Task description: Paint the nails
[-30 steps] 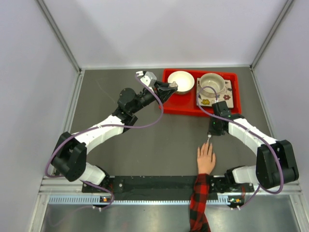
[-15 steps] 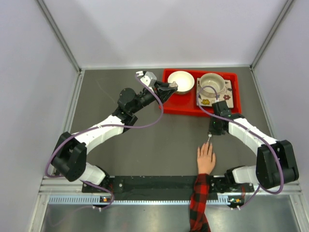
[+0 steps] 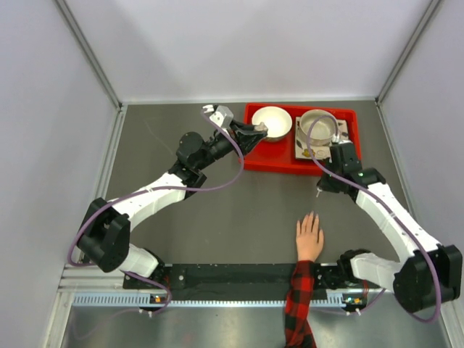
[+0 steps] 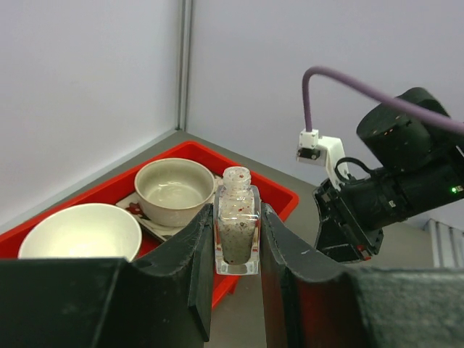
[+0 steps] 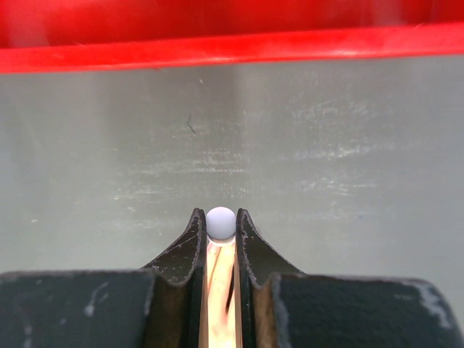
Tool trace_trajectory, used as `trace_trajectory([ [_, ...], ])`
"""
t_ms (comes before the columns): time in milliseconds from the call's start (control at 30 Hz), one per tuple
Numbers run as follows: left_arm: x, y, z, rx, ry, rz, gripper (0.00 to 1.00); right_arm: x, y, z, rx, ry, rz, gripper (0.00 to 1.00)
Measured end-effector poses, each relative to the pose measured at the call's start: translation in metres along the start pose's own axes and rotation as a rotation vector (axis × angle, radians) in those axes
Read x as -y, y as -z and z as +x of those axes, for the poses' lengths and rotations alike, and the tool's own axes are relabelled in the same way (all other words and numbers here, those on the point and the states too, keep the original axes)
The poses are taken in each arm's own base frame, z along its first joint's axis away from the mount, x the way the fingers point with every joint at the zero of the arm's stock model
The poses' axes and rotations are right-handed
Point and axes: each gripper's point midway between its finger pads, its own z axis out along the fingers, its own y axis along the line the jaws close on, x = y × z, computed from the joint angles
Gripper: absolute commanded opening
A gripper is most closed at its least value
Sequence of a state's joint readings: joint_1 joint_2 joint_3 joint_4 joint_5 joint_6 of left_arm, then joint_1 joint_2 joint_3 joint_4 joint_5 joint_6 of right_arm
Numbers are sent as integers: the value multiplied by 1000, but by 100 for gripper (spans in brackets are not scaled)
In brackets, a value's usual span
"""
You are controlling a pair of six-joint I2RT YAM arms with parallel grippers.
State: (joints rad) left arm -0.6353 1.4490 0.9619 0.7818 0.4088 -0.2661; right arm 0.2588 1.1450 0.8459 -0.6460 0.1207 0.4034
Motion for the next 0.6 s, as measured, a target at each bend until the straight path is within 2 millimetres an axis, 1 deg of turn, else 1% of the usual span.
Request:
trace_trajectory([
  [100,6,0,-3,10,42,22,0,-2,21,-15,59,15,-22,0],
  [133,8,0,-6,21,57,33,0,-4,29,-22,88,23,-34,0],
  [200,17,0,-12,37,94,77,0,-10,49,-39,145,36,-70,0],
  [267,28,2,-20,57,128,136,0,-22,75,-63,227,56,-132,0],
  [300,36,4,-24,67,144,176,0,-32,93,-79,281,68,-184,0],
  [333,43,6,-28,77,158,213,0,-38,106,-89,318,77,-219,0],
  [433,63,13,-39,110,207,324,0,-65,154,-117,431,114,-373,0],
  [467,67,14,-40,116,223,349,0,-72,166,-122,451,124,-417,0],
  [500,72,16,-41,118,245,378,0,-83,182,-129,476,141,-484,0],
  [533,77,18,-40,113,271,404,0,-91,193,-132,489,151,-530,0],
  [600,81,20,-33,85,337,441,0,-111,214,-140,517,178,-650,0],
])
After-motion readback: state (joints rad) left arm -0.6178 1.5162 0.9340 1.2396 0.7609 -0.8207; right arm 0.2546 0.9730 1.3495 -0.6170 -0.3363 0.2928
